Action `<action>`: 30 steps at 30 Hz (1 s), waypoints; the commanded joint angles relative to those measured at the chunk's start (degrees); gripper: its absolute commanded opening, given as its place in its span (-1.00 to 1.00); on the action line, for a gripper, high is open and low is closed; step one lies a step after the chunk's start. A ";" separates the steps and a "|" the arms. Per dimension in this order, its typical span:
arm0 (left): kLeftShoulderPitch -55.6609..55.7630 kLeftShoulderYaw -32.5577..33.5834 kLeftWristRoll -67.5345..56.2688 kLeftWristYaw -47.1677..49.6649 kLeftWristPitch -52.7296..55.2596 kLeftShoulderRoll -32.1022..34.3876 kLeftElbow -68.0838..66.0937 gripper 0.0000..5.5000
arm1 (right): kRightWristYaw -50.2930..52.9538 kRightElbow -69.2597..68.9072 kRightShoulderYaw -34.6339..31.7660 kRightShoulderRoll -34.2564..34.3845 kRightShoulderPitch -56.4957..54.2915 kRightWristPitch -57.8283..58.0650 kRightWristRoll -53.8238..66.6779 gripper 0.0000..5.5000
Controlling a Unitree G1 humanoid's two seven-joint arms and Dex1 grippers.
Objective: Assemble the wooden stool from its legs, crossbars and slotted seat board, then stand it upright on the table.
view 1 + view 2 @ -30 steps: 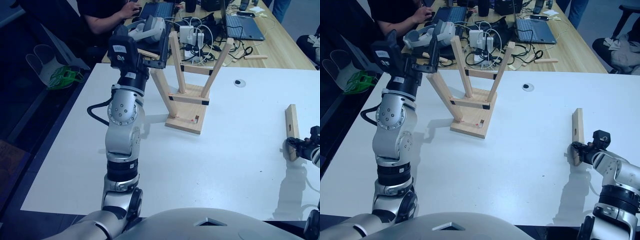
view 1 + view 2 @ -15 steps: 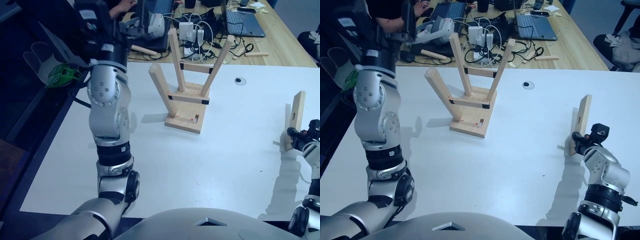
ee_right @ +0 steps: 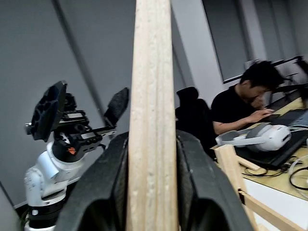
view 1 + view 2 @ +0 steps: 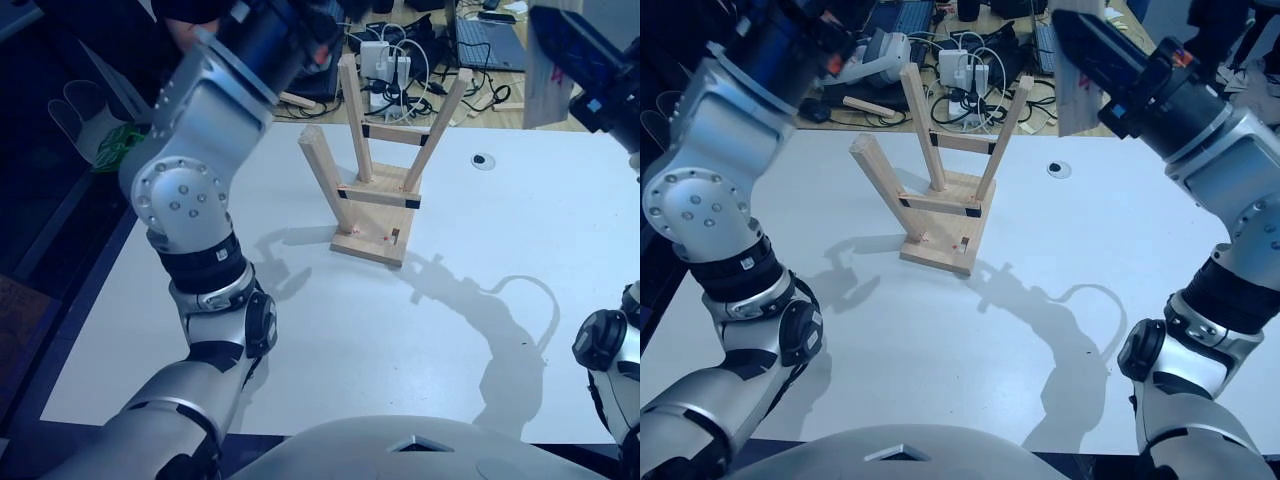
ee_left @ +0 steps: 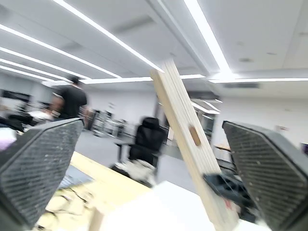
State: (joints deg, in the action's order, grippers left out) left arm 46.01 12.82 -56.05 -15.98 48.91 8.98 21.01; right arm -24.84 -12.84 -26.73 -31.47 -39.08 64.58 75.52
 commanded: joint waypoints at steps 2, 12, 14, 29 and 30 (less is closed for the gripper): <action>-1.73 -1.82 -8.16 0.54 4.38 0.66 2.87 0.96 | -1.62 -1.28 3.11 -3.17 0.42 4.48 9.64 -0.64; -4.98 -5.74 -15.52 4.01 4.11 -0.11 4.79 0.96 | -0.14 -5.19 8.64 -6.11 4.97 3.17 19.26 -0.64; -5.35 -6.22 -16.39 4.46 3.90 0.15 5.08 0.88 | 1.09 -5.75 9.52 -5.97 5.40 2.08 20.30 -0.64; -7.29 -8.85 -17.08 7.72 1.19 0.62 5.07 0.07 | 6.93 -7.63 13.75 -4.98 5.89 -5.68 22.27 -0.64; -7.37 -8.90 -17.48 7.62 1.17 0.73 5.17 0.05 | 7.06 -7.67 13.92 -5.07 5.92 -5.91 22.29 -0.64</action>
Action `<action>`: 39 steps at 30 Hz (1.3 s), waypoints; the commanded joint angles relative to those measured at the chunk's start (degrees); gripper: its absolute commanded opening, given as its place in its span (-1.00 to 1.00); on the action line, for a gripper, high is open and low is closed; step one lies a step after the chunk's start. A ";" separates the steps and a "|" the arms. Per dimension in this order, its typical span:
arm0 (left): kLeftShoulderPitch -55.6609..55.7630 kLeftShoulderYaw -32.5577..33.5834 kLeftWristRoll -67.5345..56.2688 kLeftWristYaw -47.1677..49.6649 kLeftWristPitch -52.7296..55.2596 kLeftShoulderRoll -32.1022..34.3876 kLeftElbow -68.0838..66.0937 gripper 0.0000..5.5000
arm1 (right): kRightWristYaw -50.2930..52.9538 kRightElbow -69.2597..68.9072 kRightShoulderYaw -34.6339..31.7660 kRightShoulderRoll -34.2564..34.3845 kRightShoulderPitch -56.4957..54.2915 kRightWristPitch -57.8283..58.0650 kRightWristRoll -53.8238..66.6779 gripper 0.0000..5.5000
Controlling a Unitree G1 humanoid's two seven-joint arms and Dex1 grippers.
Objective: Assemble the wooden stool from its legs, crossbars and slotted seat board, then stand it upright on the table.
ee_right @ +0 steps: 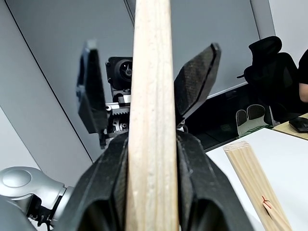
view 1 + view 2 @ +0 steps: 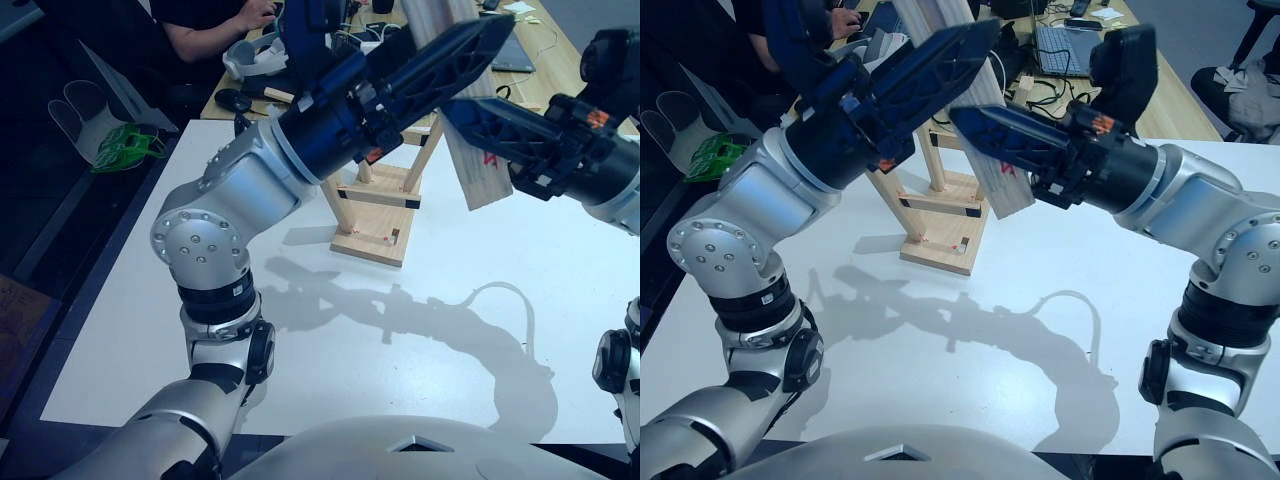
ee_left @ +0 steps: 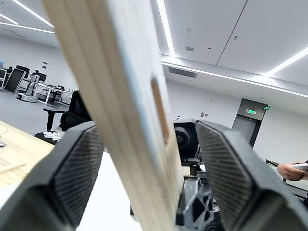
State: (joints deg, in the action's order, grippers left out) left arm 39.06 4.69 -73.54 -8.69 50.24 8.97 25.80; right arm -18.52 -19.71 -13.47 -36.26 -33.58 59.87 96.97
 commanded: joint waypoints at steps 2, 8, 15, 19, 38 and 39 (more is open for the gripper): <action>-0.59 -0.68 -0.72 0.17 -0.25 0.95 0.62 -0.07 | 0.96 -0.88 0.90 -0.44 0.49 -1.58 0.87 -0.64; -0.76 0.24 -0.54 -0.47 -0.75 2.45 -0.11 -0.41 | 1.30 -1.04 1.46 -0.68 0.76 -2.55 0.69 -0.64; -0.87 0.13 -0.85 -0.59 -1.69 2.69 -0.65 -0.47 | 1.56 -0.55 2.03 -1.37 0.94 -3.19 -1.29 -0.64; 1.83 1.88 -0.11 -1.01 -2.39 4.26 -3.32 -0.56 | -2.29 -0.80 2.51 -3.86 2.48 -1.34 -4.66 -0.33; 6.42 -5.53 9.60 -36.78 6.11 26.57 -4.85 -0.63 | -23.21 6.44 4.62 -11.44 -14.42 3.11 -16.81 0.90; 6.15 -6.09 9.42 -37.31 6.56 26.43 -4.00 -0.63 | -22.58 6.62 5.20 -9.99 -14.87 2.77 -17.16 0.96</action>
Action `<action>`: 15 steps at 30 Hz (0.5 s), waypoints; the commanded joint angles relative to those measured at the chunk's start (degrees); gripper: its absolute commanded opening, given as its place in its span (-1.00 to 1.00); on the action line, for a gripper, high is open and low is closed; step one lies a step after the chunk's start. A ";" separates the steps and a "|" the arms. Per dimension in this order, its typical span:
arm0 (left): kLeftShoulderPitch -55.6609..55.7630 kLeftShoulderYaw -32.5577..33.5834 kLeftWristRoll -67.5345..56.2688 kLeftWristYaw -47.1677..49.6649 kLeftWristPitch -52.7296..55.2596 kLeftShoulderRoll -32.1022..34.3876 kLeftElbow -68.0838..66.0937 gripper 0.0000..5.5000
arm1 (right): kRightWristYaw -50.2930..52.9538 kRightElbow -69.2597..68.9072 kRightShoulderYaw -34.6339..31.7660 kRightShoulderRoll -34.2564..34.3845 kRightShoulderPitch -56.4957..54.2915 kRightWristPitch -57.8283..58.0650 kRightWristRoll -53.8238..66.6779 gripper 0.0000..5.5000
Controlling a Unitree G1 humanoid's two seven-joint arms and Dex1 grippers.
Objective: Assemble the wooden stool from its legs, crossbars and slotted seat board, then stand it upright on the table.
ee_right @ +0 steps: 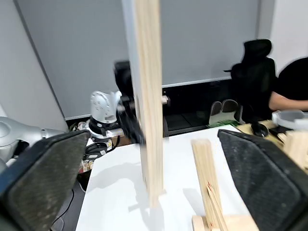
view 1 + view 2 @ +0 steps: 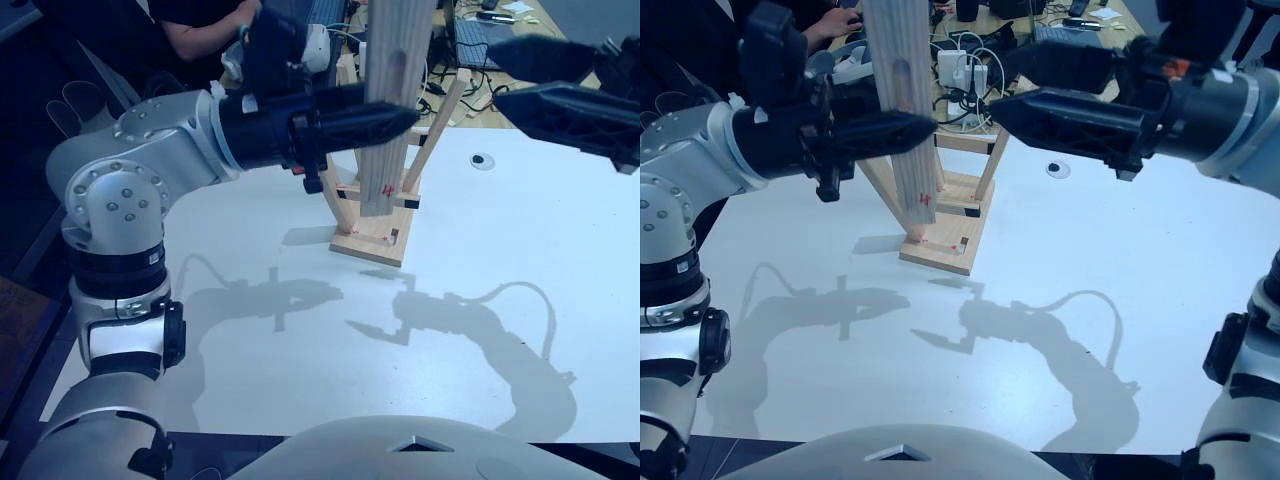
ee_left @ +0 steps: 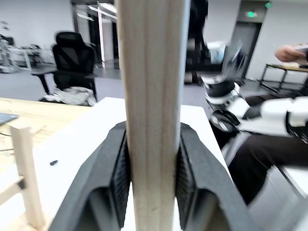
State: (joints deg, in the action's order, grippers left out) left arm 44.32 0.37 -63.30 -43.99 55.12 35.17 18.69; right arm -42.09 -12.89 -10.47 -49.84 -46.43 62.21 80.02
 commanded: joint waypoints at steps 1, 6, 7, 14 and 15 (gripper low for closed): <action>0.40 -2.63 -0.58 -2.48 1.92 -0.02 3.73 -0.63 | 1.57 0.11 2.79 5.15 -2.73 0.25 -0.32 0.96; -2.15 -5.66 1.20 -3.30 2.54 0.00 6.36 -0.63 | 1.77 0.96 4.94 9.62 -6.01 1.02 -0.69 0.96; -2.36 -6.17 2.08 -3.24 2.42 0.26 6.56 -0.63 | 1.71 1.12 5.17 9.95 -6.43 1.53 -0.53 0.96; -3.24 -7.34 6.03 -3.76 1.45 -0.05 6.56 -0.63 | 2.47 0.65 5.11 10.18 -6.53 4.63 -0.05 0.46; -3.15 -7.23 6.24 -3.78 1.43 -0.21 6.41 -0.63 | 2.49 0.57 5.06 10.17 -6.38 4.82 -0.22 0.40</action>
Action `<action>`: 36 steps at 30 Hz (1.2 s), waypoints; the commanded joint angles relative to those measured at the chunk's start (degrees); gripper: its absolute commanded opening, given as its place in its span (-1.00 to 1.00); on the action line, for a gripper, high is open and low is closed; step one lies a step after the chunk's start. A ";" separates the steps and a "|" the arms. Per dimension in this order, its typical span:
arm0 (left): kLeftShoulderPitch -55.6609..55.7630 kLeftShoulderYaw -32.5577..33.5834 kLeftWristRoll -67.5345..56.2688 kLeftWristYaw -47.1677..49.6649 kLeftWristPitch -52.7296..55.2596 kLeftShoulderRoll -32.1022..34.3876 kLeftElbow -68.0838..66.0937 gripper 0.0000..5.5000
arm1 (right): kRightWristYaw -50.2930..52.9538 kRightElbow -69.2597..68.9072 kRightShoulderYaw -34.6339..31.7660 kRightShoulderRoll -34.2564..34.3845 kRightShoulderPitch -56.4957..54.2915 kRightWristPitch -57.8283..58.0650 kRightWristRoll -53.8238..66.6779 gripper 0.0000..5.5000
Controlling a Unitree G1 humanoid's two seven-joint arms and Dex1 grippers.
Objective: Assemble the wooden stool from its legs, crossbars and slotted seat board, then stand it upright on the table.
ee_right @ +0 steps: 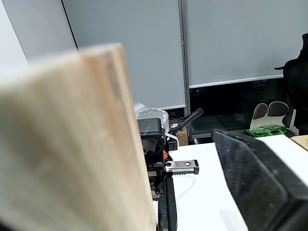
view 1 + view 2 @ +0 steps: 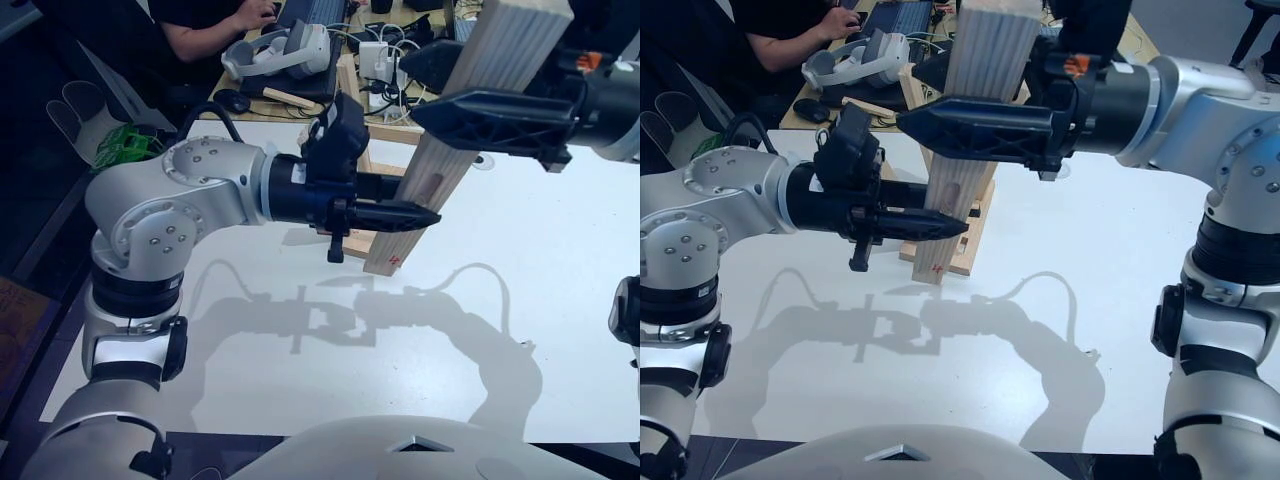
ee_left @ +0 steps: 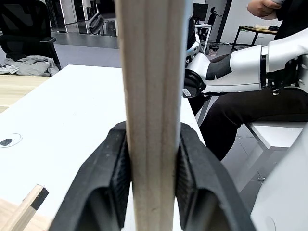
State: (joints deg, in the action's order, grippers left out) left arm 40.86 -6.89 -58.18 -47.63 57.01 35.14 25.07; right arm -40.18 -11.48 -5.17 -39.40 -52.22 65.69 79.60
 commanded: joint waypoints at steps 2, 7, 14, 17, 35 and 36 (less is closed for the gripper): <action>0.49 0.29 1.29 -0.08 -0.43 -0.50 -0.23 -0.63 | 0.58 -0.77 -0.59 -0.58 0.15 1.72 -0.21 0.27; 0.28 0.34 1.65 -0.25 -0.38 -0.78 -0.18 -0.63 | 0.63 -0.26 -1.52 -0.84 1.42 2.41 -0.34 -0.02; 0.32 0.53 2.32 0.24 -0.52 -1.52 -0.32 -0.63 | 0.80 -0.26 -2.11 -0.52 2.03 2.36 -0.25 -0.46; 0.49 0.79 2.98 0.66 -0.93 -2.21 -0.63 -0.63 | 1.29 -0.29 -2.38 -0.15 2.06 2.06 -0.50 -0.60; 6.54 25.34 4.39 22.45 -12.03 -8.24 -19.45 0.11 | 13.19 1.34 -14.87 -1.62 7.54 -3.46 -4.64 -0.64; 6.96 23.13 12.74 28.01 -16.73 -7.99 -24.13 0.11 | 16.02 0.85 -15.63 -0.13 9.08 -4.03 -4.07 -0.64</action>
State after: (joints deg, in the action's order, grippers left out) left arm 46.10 17.68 -56.31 -27.59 46.56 27.52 7.95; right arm -27.89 -10.30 -19.19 -40.66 -45.37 62.78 75.88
